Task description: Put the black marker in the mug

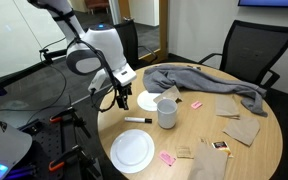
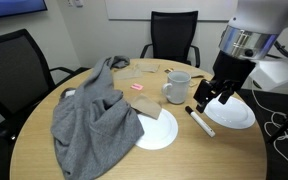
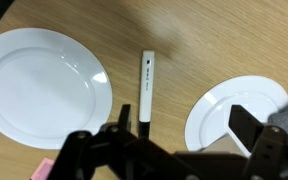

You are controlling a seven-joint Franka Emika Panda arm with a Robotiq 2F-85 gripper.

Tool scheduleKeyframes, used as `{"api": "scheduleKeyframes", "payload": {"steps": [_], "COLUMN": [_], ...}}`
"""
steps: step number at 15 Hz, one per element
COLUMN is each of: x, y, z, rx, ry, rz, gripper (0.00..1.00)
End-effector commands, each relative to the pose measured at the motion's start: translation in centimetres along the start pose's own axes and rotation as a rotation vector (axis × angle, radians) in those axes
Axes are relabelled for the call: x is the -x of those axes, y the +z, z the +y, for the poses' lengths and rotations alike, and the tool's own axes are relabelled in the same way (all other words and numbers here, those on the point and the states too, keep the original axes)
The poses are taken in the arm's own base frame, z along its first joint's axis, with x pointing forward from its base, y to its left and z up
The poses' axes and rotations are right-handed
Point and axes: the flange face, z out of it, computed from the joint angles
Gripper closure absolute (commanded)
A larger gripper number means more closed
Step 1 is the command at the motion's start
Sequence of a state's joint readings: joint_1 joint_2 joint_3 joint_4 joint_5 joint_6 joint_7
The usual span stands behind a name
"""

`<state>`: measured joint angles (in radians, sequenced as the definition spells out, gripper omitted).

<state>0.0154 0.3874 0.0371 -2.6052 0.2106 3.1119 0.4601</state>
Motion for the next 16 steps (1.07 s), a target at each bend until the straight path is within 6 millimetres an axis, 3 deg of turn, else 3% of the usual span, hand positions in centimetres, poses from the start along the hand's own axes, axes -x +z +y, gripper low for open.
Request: {"api": "scheduleKeyframes", "payload": {"steps": [1, 16], "x": [-1.2, -4.8], "y": [1.9, 8.0], "z": [0.0, 1.3], "rx": [-0.01, 0.068], "ry": [-0.008, -0.018], "rz": [0.016, 0.013], "gripper": [0.0, 0.0]}}
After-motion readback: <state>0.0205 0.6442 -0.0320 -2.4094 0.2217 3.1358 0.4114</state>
